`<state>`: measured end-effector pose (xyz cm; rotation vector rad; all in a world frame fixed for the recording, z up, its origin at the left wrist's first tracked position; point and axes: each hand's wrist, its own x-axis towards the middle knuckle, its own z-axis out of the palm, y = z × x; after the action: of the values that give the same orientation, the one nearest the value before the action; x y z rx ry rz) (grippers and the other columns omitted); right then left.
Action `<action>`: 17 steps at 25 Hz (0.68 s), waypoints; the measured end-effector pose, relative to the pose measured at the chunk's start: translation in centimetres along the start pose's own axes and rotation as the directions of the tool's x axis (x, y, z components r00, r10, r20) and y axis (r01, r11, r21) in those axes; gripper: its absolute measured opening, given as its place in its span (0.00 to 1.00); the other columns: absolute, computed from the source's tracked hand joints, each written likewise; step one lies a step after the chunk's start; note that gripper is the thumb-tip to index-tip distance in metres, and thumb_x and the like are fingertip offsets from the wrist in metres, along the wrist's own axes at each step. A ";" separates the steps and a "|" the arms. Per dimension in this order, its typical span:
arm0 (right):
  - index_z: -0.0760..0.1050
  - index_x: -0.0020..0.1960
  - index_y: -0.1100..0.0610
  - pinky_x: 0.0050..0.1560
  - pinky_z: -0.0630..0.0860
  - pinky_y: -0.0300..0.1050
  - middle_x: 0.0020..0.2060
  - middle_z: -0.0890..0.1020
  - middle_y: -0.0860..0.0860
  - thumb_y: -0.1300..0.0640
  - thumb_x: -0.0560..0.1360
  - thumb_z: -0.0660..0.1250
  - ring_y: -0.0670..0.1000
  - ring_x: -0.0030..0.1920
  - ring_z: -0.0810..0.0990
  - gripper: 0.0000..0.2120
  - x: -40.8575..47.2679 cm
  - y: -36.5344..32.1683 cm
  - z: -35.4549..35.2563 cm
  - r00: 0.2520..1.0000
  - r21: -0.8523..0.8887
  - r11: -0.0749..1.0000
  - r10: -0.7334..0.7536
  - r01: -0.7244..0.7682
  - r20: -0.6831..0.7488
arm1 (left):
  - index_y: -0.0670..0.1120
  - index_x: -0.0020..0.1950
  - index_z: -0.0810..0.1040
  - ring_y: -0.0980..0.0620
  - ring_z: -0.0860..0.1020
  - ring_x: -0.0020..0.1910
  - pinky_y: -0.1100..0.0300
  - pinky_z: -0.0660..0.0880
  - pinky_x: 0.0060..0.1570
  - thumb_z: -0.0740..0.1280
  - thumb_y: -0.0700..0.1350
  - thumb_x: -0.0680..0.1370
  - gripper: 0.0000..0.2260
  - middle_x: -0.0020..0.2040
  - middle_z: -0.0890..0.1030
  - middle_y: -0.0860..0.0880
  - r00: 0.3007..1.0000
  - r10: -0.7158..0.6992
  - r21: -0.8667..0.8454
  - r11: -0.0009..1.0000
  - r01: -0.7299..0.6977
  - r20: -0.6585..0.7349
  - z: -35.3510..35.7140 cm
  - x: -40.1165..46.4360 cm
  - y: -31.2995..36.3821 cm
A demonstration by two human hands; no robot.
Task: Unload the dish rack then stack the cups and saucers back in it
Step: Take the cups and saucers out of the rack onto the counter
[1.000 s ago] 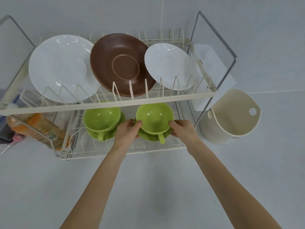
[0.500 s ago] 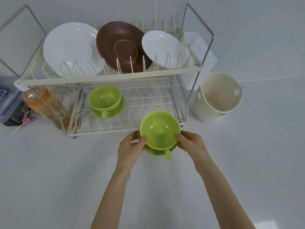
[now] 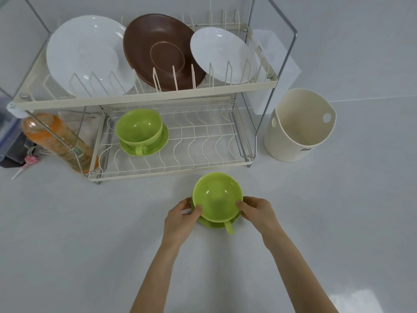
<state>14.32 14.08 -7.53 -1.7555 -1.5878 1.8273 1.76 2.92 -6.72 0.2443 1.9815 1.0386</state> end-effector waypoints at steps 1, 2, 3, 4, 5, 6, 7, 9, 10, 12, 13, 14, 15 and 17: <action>0.80 0.49 0.64 0.63 0.74 0.54 0.35 0.78 0.52 0.60 0.74 0.64 0.53 0.44 0.76 0.09 0.2 0.1 0.0 1.000 -0.005 1.000 -0.001 0.001 0.001 | 0.47 0.63 0.75 0.46 0.78 0.57 0.48 0.72 0.64 0.65 0.54 0.63 0.29 0.53 0.78 0.50 1.000 -0.001 0.005 1.000 0.001 0.000 0.1 0.3 -0.1; 0.80 0.50 0.63 0.63 0.74 0.54 0.37 0.79 0.52 0.60 0.74 0.65 0.53 0.46 0.77 0.09 0.3 0.2 0.1 1.000 -0.009 1.000 -0.004 0.004 -0.002 | 0.47 0.63 0.75 0.47 0.78 0.58 0.48 0.72 0.64 0.65 0.54 0.63 0.29 0.53 0.79 0.50 1.000 0.000 0.006 1.000 0.000 -0.001 0.1 0.5 -0.1; 0.80 0.51 0.62 0.63 0.74 0.54 0.40 0.81 0.54 0.60 0.74 0.65 0.54 0.47 0.78 0.09 0.4 0.2 0.1 1.000 -0.010 1.000 -0.006 0.006 -0.004 | 0.48 0.63 0.75 0.47 0.78 0.58 0.48 0.72 0.64 0.65 0.55 0.63 0.29 0.54 0.79 0.49 1.000 0.005 0.005 1.000 -0.005 -0.004 0.1 0.7 -0.2; 0.80 0.52 0.62 0.63 0.74 0.55 0.44 0.82 0.56 0.59 0.74 0.65 0.55 0.50 0.79 0.10 0.5 0.3 0.2 1.000 -0.015 1.000 -0.008 0.008 -0.005 | 0.48 0.63 0.75 0.48 0.77 0.59 0.48 0.72 0.64 0.65 0.55 0.63 0.29 0.56 0.80 0.48 1.000 0.012 0.001 1.000 -0.012 -0.011 0.1 0.9 -0.3; 0.79 0.54 0.61 0.64 0.74 0.55 0.47 0.82 0.57 0.59 0.73 0.66 0.56 0.52 0.80 0.12 0.6 0.3 0.2 1.000 -0.027 1.000 -0.015 0.015 -0.001 | 0.48 0.63 0.74 0.48 0.77 0.60 0.48 0.72 0.64 0.67 0.55 0.64 0.28 0.58 0.80 0.47 1.000 0.019 -0.001 1.000 -0.019 -0.018 0.0 1.0 -0.3; 0.77 0.58 0.61 0.64 0.73 0.53 0.51 0.82 0.57 0.58 0.73 0.66 0.56 0.55 0.79 0.15 0.6 0.3 0.2 1.000 -0.055 0.998 -0.022 0.022 0.004 | 0.48 0.64 0.74 0.48 0.77 0.60 0.49 0.71 0.64 0.68 0.54 0.67 0.26 0.59 0.80 0.46 0.999 0.030 0.013 0.999 -0.030 -0.021 0.0 1.2 -0.4; 0.74 0.63 0.60 0.65 0.73 0.51 0.55 0.81 0.57 0.57 0.73 0.66 0.55 0.56 0.78 0.19 0.6 0.2 0.2 0.999 -0.098 0.995 -0.035 0.035 0.009 | 0.47 0.65 0.73 0.48 0.77 0.60 0.51 0.71 0.64 0.69 0.51 0.71 0.23 0.60 0.80 0.46 0.999 0.045 0.045 0.998 -0.044 -0.020 0.0 1.4 -0.4; 0.65 0.70 0.57 0.63 0.70 0.47 0.60 0.79 0.56 0.55 0.74 0.65 0.54 0.61 0.76 0.25 0.1 -0.2 0.1 0.996 -0.204 0.975 -0.085 0.086 0.014 | 0.48 0.67 0.71 0.48 0.77 0.60 0.59 0.70 0.60 0.65 0.49 0.75 0.20 0.61 0.79 0.46 0.996 0.091 0.153 0.984 -0.091 0.006 0.0 1.6 -0.3; 0.62 0.72 0.56 0.63 0.68 0.45 0.63 0.77 0.56 0.55 0.75 0.65 0.54 0.63 0.74 0.27 -0.2 -0.6 0.0 0.992 -0.250 0.961 -0.123 0.121 0.009 | 0.48 0.68 0.69 0.48 0.76 0.61 0.60 0.69 0.57 0.64 0.49 0.75 0.21 0.63 0.78 0.46 0.993 0.119 0.212 0.970 -0.121 0.023 -0.1 1.5 -0.2; 0.61 0.72 0.56 0.65 0.67 0.44 0.66 0.74 0.55 0.55 0.75 0.65 0.54 0.67 0.71 0.28 -0.5 -1.3 -0.1 0.976 -0.302 0.931 -0.218 0.207 -0.003 | 0.47 0.70 0.66 0.48 0.75 0.62 0.59 0.68 0.59 0.64 0.51 0.75 0.24 0.67 0.74 0.47 0.984 0.176 0.289 0.941 -0.175 0.023 -0.6 1.5 0.0; 0.61 0.72 0.55 0.66 0.66 0.44 0.67 0.74 0.54 0.55 0.75 0.65 0.53 0.68 0.71 0.27 -0.5 -1.7 -0.1 0.966 -0.319 0.916 -0.260 0.245 -0.004 | 0.47 0.70 0.66 0.49 0.75 0.63 0.58 0.68 0.61 0.64 0.52 0.75 0.25 0.69 0.72 0.47 0.978 0.206 0.303 0.932 -0.199 0.009 -1.1 1.5 0.1; 0.62 0.72 0.55 0.67 0.66 0.44 0.67 0.73 0.53 0.54 0.75 0.64 0.53 0.68 0.70 0.27 -0.5 -2.3 0.1 0.956 -0.327 0.903 -0.293 0.278 0.002 | 0.47 0.70 0.65 0.49 0.74 0.64 0.57 0.68 0.62 0.64 0.52 0.75 0.25 0.70 0.71 0.48 0.971 0.238 0.311 0.924 -0.223 -0.011 -1.8 1.4 0.3; 0.63 0.72 0.54 0.68 0.66 0.44 0.67 0.73 0.52 0.54 0.75 0.64 0.52 0.68 0.70 0.26 -0.4 -3.0 0.3 0.947 -0.328 0.894 -0.320 0.305 0.011 | 0.47 0.70 0.66 0.49 0.73 0.64 0.56 0.67 0.63 0.63 0.51 0.75 0.24 0.70 0.71 0.48 0.962 0.269 0.313 0.918 -0.246 -0.034 -2.6 1.3 0.6; 0.63 0.71 0.53 0.69 0.65 0.44 0.68 0.73 0.50 0.54 0.75 0.64 0.51 0.69 0.69 0.25 -0.4 -4.4 1.2 0.937 -0.316 0.885 -0.347 0.342 0.041 | 0.47 0.69 0.68 0.50 0.73 0.64 0.56 0.67 0.64 0.63 0.50 0.76 0.22 0.69 0.72 0.49 0.940 0.331 0.297 0.909 -0.293 -0.086 -4.5 1.4 1.2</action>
<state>11.18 14.99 -4.38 -1.4609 -2.1255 1.4487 -2.77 1.79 -5.41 0.6824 2.2631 0.9872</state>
